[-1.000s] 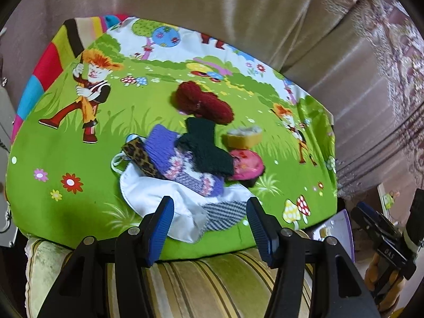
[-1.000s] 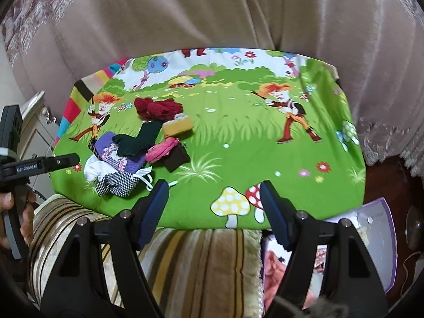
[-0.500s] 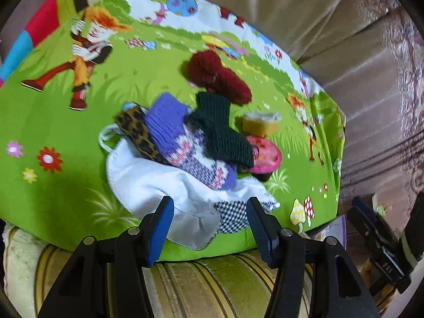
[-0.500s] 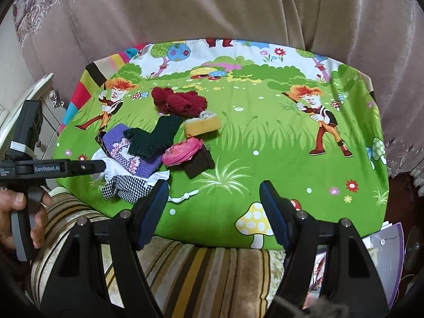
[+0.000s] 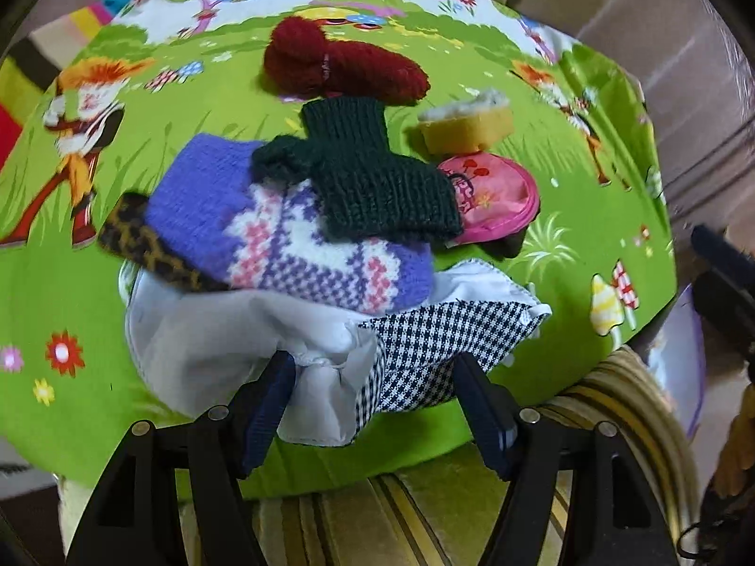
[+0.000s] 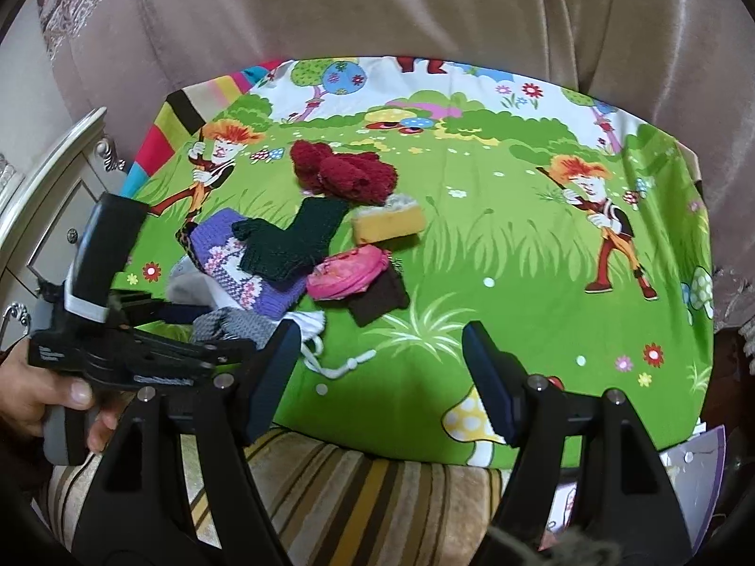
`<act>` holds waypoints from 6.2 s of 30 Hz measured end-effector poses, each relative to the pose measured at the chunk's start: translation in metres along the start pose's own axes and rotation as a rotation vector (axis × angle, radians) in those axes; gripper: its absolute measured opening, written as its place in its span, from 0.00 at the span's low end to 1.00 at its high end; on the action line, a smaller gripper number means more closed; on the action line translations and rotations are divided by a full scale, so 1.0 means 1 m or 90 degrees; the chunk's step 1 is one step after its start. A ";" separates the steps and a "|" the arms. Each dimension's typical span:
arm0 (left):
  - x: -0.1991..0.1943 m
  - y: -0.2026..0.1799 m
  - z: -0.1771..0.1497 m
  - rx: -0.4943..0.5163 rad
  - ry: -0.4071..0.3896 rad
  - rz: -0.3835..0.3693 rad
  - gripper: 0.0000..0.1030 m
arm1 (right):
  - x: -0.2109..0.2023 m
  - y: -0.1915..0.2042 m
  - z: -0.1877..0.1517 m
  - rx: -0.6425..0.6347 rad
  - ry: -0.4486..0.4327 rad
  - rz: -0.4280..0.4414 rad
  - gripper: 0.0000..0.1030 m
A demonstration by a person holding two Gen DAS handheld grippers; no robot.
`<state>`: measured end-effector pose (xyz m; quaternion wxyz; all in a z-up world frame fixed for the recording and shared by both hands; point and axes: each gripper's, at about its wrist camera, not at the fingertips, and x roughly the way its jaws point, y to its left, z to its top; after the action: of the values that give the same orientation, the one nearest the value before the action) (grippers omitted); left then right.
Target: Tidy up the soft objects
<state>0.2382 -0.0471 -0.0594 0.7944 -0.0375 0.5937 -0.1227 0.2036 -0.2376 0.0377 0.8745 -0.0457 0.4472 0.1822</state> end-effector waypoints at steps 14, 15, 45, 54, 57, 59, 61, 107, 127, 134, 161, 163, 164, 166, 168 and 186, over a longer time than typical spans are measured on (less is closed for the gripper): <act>-0.014 0.024 -0.017 -0.044 -0.041 -0.052 0.20 | 0.026 0.019 0.009 -0.023 0.023 0.030 0.72; -0.017 0.028 -0.022 -0.056 -0.042 -0.068 0.20 | 0.028 0.020 0.011 -0.023 0.026 0.032 0.72; -0.109 0.109 -0.092 -0.312 -0.312 -0.023 0.18 | 0.135 0.087 0.045 -0.133 0.099 0.040 0.72; -0.098 0.106 -0.090 -0.299 -0.280 -0.031 0.18 | 0.138 0.084 0.053 -0.128 0.074 0.052 0.21; -0.095 0.105 -0.091 -0.291 -0.269 -0.036 0.18 | 0.121 0.081 0.059 -0.119 0.038 0.053 0.18; -0.094 0.104 -0.091 -0.290 -0.267 -0.037 0.18 | 0.109 0.082 0.063 -0.122 0.018 0.052 0.17; -0.094 0.104 -0.092 -0.288 -0.265 -0.040 0.18 | 0.093 0.081 0.067 -0.119 -0.005 0.052 0.17; -0.138 0.016 -0.129 -0.107 -0.250 -0.137 0.17 | -0.047 0.016 -0.086 0.032 -0.020 0.061 0.17; -0.164 -0.056 -0.102 -0.023 -0.273 -0.113 0.15 | -0.102 0.029 -0.093 0.025 -0.127 0.105 0.17; -0.168 -0.079 -0.094 0.002 -0.279 -0.130 0.12 | -0.124 0.002 -0.097 0.058 -0.157 0.086 0.17; -0.158 -0.193 -0.082 0.161 -0.253 -0.252 0.12 | -0.178 -0.165 -0.156 0.259 -0.158 -0.103 0.17; -0.154 -0.207 -0.081 0.175 -0.243 -0.272 0.12 | -0.180 -0.173 -0.160 0.275 -0.156 -0.093 0.17; -0.153 -0.214 -0.080 0.182 -0.240 -0.278 0.12 | -0.181 -0.179 -0.163 0.287 -0.156 -0.082 0.17; -0.150 -0.227 -0.079 0.196 -0.235 -0.290 0.12 | -0.183 -0.188 -0.167 0.305 -0.157 -0.069 0.17; -0.147 -0.239 -0.078 0.210 -0.231 -0.302 0.12 | -0.187 -0.197 -0.171 0.323 -0.159 -0.065 0.17; -0.105 -0.302 -0.048 0.228 -0.183 -0.334 0.14 | -0.206 -0.238 -0.187 0.382 -0.161 -0.135 0.18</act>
<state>0.1190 -0.3097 0.0861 0.8052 -0.0658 0.4147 -0.4186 0.0360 -0.5619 0.0706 0.9115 0.1908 0.3615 -0.0451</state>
